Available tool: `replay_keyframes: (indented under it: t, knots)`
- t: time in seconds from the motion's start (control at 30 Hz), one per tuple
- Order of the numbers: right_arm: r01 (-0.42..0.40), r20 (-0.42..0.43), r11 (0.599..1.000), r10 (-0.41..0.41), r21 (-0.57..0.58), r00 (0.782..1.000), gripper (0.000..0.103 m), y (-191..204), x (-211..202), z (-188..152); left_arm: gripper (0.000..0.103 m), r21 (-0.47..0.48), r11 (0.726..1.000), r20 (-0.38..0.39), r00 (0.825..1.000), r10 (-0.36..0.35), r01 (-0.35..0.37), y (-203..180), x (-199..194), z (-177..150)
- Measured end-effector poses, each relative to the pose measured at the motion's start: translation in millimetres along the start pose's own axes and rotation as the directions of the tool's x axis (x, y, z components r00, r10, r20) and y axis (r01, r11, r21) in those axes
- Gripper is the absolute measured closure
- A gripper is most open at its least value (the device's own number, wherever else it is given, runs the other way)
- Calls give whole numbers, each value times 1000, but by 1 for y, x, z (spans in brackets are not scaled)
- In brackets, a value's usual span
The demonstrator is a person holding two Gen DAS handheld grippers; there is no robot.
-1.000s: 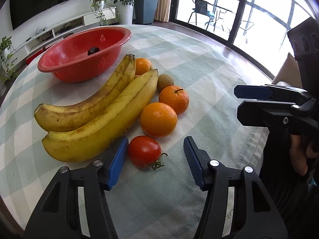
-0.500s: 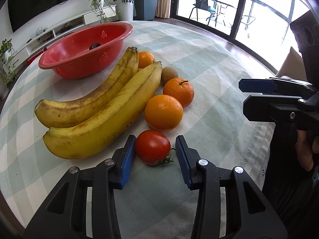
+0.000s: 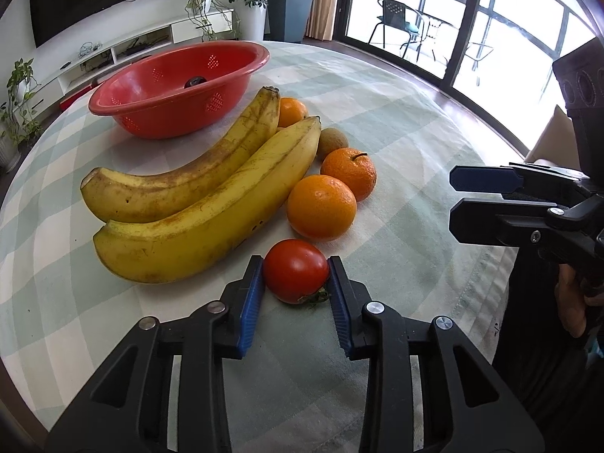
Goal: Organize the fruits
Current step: 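Close the left tool on the red tomato while the right tool approaches a tangerine, then close the right tool on the tangerine beside the bananas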
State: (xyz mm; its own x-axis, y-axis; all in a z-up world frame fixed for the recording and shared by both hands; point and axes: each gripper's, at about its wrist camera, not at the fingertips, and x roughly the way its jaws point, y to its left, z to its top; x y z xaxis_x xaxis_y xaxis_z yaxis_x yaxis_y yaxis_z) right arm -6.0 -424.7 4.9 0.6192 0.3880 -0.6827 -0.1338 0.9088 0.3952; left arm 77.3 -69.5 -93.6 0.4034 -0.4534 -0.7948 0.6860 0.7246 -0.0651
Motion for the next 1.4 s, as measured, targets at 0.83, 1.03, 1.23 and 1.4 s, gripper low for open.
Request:
replay_keyframes:
  t: [0.83,1.03,1.23,1.4]
  knots:
    - [128,-130,979,-149,-157,980,41,1,64,35,72,-228,960,153,979,-132,165,30,-40,-44]
    - [114,-143,978,-140,-175,980,40,3,76,44,72,-235,956,159,977,-139,174,32,-40,-46]
    - [98,-142,974,-128,-205,982,52,9,81,45,72,-239,957,154,980,-130,164,33,-37,-46]
    - [86,-133,973,-117,-216,984,60,10,77,39,72,-234,960,148,981,-122,155,32,-35,-45]
